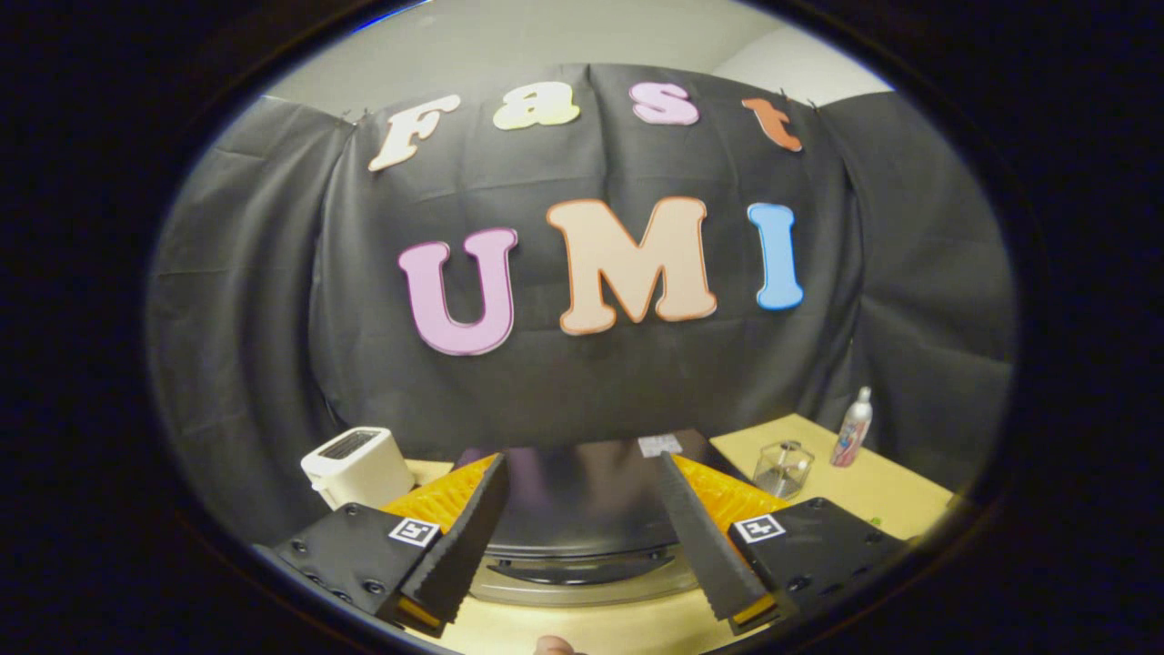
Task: Open the toaster oven, put the food inside, and close the toaster oven door.
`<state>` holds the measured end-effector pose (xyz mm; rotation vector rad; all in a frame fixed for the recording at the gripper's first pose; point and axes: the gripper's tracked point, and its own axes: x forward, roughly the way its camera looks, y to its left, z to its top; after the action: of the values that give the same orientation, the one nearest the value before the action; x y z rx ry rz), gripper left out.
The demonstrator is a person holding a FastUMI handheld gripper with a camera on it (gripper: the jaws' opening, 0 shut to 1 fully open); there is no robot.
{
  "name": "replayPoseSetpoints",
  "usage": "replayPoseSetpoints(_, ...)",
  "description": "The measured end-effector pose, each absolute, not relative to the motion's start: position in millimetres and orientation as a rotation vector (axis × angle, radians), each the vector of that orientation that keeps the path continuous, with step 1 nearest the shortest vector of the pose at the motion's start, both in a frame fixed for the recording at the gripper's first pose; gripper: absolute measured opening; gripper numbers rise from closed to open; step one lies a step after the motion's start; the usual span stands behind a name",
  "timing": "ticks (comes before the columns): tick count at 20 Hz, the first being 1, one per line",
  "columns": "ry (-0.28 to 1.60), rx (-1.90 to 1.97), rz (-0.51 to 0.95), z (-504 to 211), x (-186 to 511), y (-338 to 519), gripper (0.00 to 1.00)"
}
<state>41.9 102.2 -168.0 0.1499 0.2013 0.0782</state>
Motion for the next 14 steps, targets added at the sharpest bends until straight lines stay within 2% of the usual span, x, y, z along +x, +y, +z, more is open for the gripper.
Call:
replayPoseSetpoints(7,0.333,0.087,0.097,-238,45,120,1.00)
replayPoseSetpoints(14,0.297,0.064,0.106,-244,29,118,1.00)
